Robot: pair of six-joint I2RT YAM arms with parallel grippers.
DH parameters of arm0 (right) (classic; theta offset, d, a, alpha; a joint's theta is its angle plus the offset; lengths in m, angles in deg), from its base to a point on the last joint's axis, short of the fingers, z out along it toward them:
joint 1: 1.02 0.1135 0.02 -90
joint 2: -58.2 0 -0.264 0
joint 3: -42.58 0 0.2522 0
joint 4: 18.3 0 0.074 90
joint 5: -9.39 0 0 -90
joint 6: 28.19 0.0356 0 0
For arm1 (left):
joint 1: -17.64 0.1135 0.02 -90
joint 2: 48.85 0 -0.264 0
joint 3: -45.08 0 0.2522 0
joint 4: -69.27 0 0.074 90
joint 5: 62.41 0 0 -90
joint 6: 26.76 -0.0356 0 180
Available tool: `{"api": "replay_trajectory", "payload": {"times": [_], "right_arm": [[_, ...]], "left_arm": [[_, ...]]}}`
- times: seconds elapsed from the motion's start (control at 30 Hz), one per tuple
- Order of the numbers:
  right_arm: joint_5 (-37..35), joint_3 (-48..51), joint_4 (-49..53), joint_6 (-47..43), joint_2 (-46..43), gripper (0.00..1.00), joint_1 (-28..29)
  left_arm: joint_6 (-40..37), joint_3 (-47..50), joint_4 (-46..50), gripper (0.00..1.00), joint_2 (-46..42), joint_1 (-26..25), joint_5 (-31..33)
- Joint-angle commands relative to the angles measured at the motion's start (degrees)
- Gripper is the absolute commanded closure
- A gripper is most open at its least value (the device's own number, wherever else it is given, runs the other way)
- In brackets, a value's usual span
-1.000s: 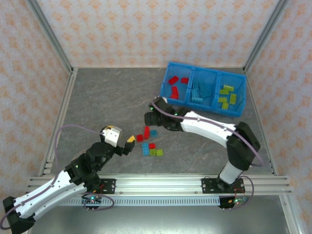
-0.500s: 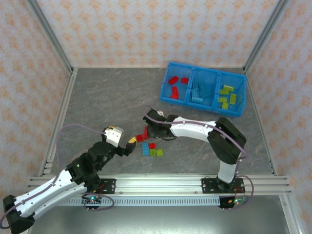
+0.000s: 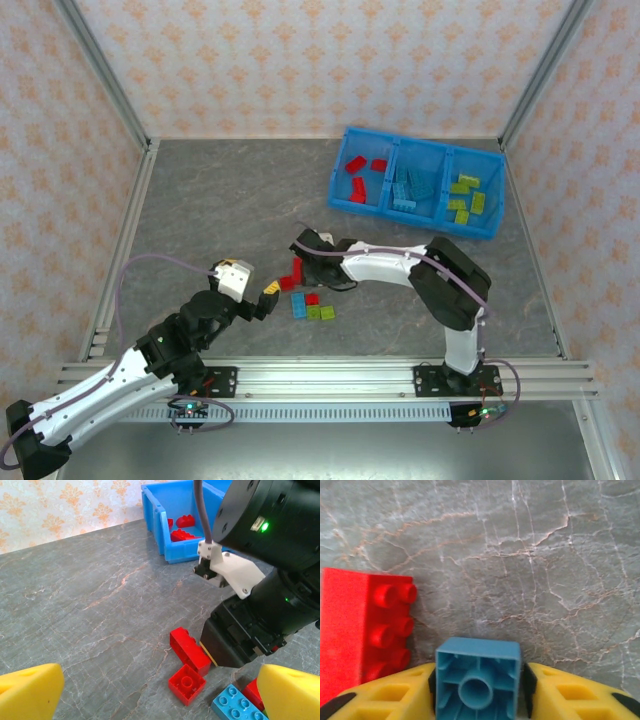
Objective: Sort the legos into containers by color
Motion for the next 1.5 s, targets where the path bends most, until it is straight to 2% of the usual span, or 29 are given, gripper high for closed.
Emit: {"api": "replay_trajectory", "payload": {"times": [0.0, 0.17, 0.37, 0.5, 0.7, 0.8, 0.9, 1.0, 1.17, 1.23, 1.27, 1.33, 1.47], "right_arm": [[-2.8, 0.9, 0.7, 0.9, -0.5, 0.59, 0.4], [-4.6, 3.5, -0.7, 1.3, -6.1, 0.64, 0.4], [-7.0, 7.8, -3.8, 2.2, -15.5, 0.68, -1.3], [-6.9, 11.2, -4.6, 3.1, -21.8, 0.68, -7.3], [-6.7, 11.0, -3.3, -0.4, -29.5, 0.68, -21.6], [-5.4, 6.5, -3.7, -3.5, -27.1, 0.68, -31.1], [-2.3, -2.8, -2.1, -5.3, -18.6, 0.69, -39.4], [-0.8, -13.4, 0.5, -6.4, -8.7, 0.69, -43.7], [-0.1, -30.5, 7.7, -6.9, 4.7, 0.59, -45.7], [-0.3, -34.4, 10.4, -6.7, 6.7, 0.44, -45.7], [-0.6, -35.6, 11.4, -6.4, 6.8, 0.40, -45.7], [-1.2, -35.0, 12.0, -5.8, 5.3, 0.36, -45.7], [0.9, -27.8, 10.8, -4.8, -2.3, 0.35, -45.3]], "left_arm": [[-0.2, -0.9, -0.3, 0.00, -0.5, 0.6, -0.7], [-1.5, -0.7, -1.3, 0.00, -0.4, 0.6, -5.0], [-4.0, -0.2, -4.7, 0.00, 1.2, 0.6, -15.5], [-4.1, -1.1, -5.3, 0.00, 4.6, 0.6, -17.4], [-2.3, -2.5, -4.5, 0.00, 8.3, 0.6, -12.5], [-2.1, -2.6, -4.7, 0.00, 9.1, 0.6, -11.9], [-1.9, -2.7, -4.4, 0.00, 9.4, 0.6, -11.1], [-1.9, -3.0, -3.5, 0.00, 9.3, 0.6, -9.4], [-2.0, -3.2, -2.1, 0.00, 8.7, 0.6, -6.3], [-1.9, -3.1, -1.8, 0.00, 8.3, 0.6, -5.5], [-1.9, -3.1, -1.8, 0.00, 8.2, 0.6, -5.1], [-1.7, -2.8, -2.0, 0.00, 7.9, 0.6, -4.8], [-1.3, -2.3, -3.1, 0.00, 8.2, 0.6, -4.8]]}}
